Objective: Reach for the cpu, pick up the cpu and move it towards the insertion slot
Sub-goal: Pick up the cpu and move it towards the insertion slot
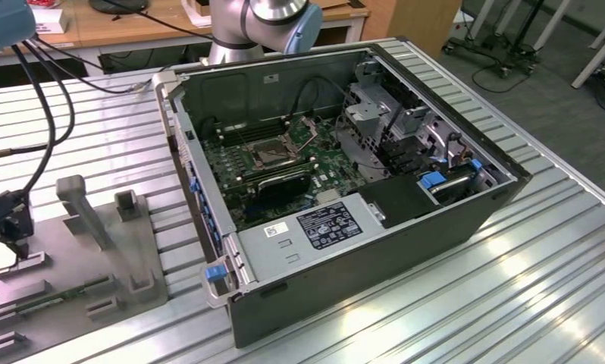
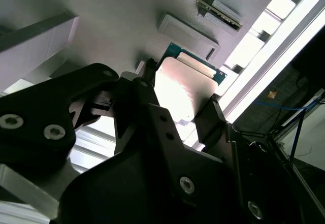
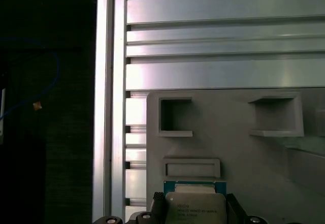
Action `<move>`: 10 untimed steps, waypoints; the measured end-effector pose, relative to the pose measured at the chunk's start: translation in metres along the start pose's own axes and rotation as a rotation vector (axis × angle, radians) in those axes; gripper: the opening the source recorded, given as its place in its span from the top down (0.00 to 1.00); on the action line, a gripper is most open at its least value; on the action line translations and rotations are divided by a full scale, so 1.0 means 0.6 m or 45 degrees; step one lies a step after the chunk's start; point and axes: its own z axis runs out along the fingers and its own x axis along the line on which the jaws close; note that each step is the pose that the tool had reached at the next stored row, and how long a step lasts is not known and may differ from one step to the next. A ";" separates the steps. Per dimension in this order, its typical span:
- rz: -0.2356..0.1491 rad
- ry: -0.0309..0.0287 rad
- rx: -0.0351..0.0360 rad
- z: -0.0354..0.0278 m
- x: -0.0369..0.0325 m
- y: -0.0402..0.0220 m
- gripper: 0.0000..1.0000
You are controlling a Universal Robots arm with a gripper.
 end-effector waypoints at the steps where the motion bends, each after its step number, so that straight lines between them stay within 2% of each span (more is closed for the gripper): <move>1: 0.000 0.0000 0.0001 -0.001 0.000 0.000 0.45; 10: 0.000 0.0001 0.0000 -0.006 0.000 0.000 0.45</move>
